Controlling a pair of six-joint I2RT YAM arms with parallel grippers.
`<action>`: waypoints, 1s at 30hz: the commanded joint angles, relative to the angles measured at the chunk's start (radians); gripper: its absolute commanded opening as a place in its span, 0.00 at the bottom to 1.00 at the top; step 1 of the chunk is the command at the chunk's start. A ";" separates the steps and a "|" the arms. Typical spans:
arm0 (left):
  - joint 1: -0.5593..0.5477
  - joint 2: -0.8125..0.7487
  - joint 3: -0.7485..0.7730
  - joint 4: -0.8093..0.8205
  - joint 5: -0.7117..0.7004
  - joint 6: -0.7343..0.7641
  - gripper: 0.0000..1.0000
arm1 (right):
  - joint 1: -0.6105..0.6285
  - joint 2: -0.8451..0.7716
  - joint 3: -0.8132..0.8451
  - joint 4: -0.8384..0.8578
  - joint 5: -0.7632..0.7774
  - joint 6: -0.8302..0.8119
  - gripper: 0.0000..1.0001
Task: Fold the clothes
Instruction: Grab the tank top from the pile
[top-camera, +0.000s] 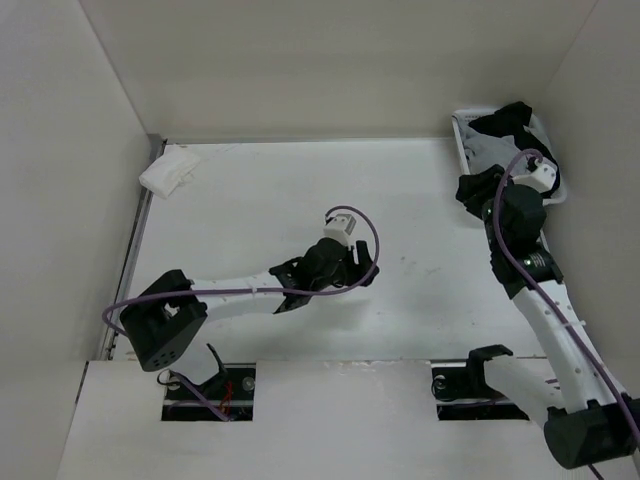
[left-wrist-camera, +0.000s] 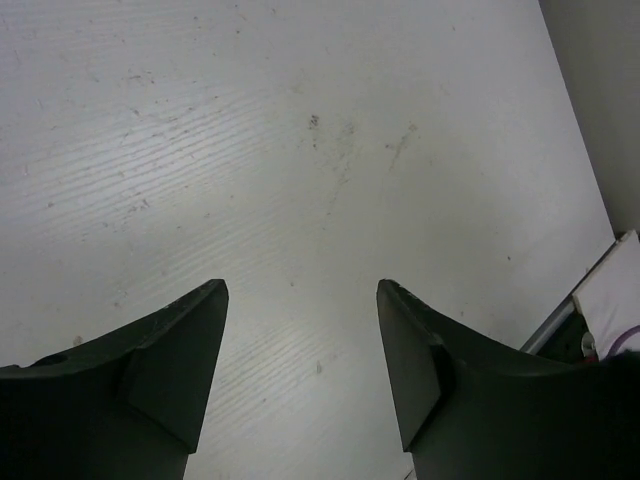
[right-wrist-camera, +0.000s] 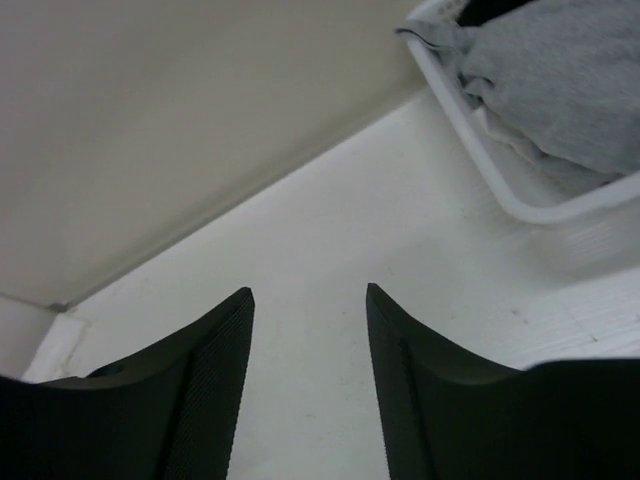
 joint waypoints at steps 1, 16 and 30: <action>-0.057 -0.062 -0.039 0.105 0.017 0.030 0.61 | -0.085 0.071 0.011 -0.011 0.047 0.003 0.57; -0.077 -0.122 -0.240 0.391 0.032 0.096 0.16 | -0.427 0.583 0.278 -0.005 0.027 -0.002 0.40; 0.013 -0.039 -0.253 0.437 0.096 0.033 0.35 | -0.474 1.054 0.658 -0.134 -0.052 0.003 0.58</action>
